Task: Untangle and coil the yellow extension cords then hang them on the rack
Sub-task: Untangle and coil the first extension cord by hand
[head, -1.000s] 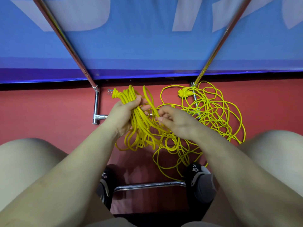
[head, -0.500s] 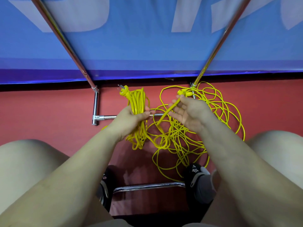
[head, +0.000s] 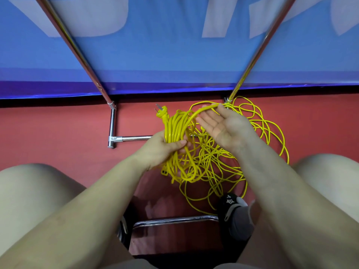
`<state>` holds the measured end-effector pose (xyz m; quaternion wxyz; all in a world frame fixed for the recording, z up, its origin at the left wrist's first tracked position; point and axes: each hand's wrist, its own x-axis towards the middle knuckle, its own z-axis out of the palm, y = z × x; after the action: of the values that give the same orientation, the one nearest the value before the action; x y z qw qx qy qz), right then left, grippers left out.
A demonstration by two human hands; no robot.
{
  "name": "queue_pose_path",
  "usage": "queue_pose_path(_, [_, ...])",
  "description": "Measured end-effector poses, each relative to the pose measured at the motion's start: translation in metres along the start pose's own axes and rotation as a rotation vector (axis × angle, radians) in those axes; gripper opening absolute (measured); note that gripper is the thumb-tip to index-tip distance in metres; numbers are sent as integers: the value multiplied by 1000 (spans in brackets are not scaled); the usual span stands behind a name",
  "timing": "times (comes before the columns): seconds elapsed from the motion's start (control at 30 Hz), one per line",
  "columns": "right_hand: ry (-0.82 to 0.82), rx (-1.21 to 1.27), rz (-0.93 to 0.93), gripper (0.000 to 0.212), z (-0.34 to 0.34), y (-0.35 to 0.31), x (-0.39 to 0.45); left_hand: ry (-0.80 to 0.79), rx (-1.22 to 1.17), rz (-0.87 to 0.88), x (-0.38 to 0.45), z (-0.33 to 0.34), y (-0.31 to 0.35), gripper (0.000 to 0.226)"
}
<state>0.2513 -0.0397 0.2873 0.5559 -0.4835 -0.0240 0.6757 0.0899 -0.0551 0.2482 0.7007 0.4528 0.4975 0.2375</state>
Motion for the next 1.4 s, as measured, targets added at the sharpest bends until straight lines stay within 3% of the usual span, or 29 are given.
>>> queue_pose_path(0.07, [-13, -336, -15, 27, -4, 4, 0, 54, -45, -9, 1, -2, 1, 10])
queue_pose_path(0.13, [-6, -842, -42, 36, -11, 12, 1, 132, -68, -5, 3, -6, 1, 10])
queue_pose_path(0.2, [-103, -1350, -103, 36, -16, 21, 0, 218, -112, -9, 5, -9, 2, 10])
queue_pose_path(0.3, [-338, -1663, 8, 31, -19, 32, -6, 329, -179, -6, 8, -13, 1, 11])
queue_pose_path(0.43, [-345, -1591, -9, 30, -18, 40, -9, 415, -225, 8, 13, -20, 0, 14])
queue_pose_path(0.63, [-317, -1400, -102, 11, -13, 38, -7, 415, -352, 13, 16, -24, 5, 15])
queue_pose_path(0.8, [-194, -1067, -150, 2, -9, 23, -9, 380, -416, 27, 14, -20, 10, 6])
queue_pose_path(1.0, [-34, -573, -47, 12, 1, 9, -14, 279, -391, 15, 16, -15, 7, 10])
queue_pose_path(1.23, [-32, -581, -147, 15, 15, -1, -23, 259, -409, 41, 16, -20, 13, 10])
queue_pose_path(1.4, [-74, -730, -253, 15, 18, -7, -33, 254, -548, 5, 16, -27, 20, 11])
